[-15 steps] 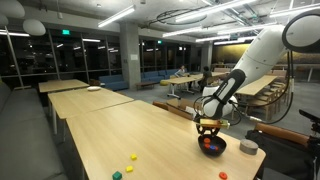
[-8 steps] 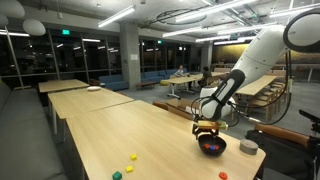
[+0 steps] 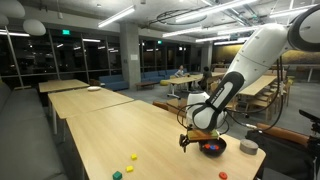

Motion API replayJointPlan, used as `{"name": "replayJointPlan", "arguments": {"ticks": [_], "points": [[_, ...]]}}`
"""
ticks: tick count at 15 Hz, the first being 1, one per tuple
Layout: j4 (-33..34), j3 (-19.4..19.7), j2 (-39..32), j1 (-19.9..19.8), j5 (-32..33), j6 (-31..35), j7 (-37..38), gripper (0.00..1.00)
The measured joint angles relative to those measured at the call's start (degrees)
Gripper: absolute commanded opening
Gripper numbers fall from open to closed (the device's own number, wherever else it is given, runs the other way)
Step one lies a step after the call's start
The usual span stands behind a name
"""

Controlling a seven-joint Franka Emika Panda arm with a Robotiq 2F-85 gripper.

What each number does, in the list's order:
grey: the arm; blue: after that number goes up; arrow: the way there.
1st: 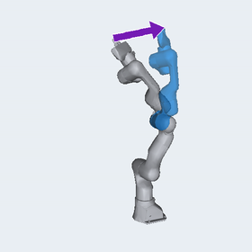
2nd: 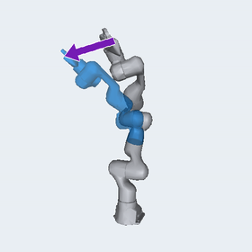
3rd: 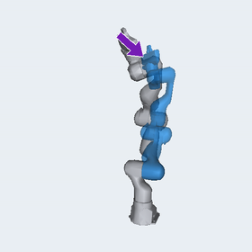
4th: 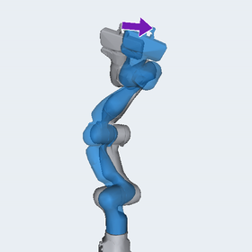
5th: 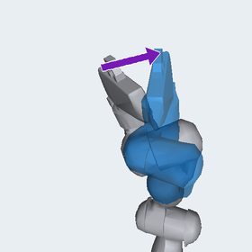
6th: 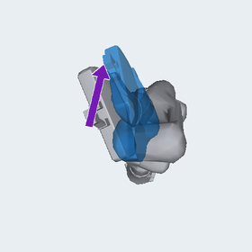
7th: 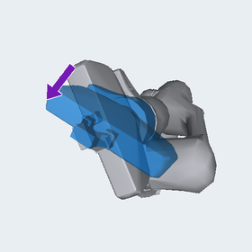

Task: Put some of the rings in the black bowl

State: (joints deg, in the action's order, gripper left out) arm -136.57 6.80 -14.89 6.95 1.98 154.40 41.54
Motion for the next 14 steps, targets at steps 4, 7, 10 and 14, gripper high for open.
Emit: {"name": "replayJointPlan", "arguments": {"ticks": [4, 7, 10, 14], "points": [[0.0, -4.3, -0.1, 2.5, -0.1, -0.9, -0.3, 1.00], [0.0, -7.8, -0.5, 3.4, -1.3, -1.1, -1.9, 1.00], [-0.1, -10.0, -1.6, 4.1, -2.4, -1.0, -2.7, 1.00], [0.0, -11.4, -3.8, 4.8, -3.5, 0.0, -3.7, 1.00]]}}
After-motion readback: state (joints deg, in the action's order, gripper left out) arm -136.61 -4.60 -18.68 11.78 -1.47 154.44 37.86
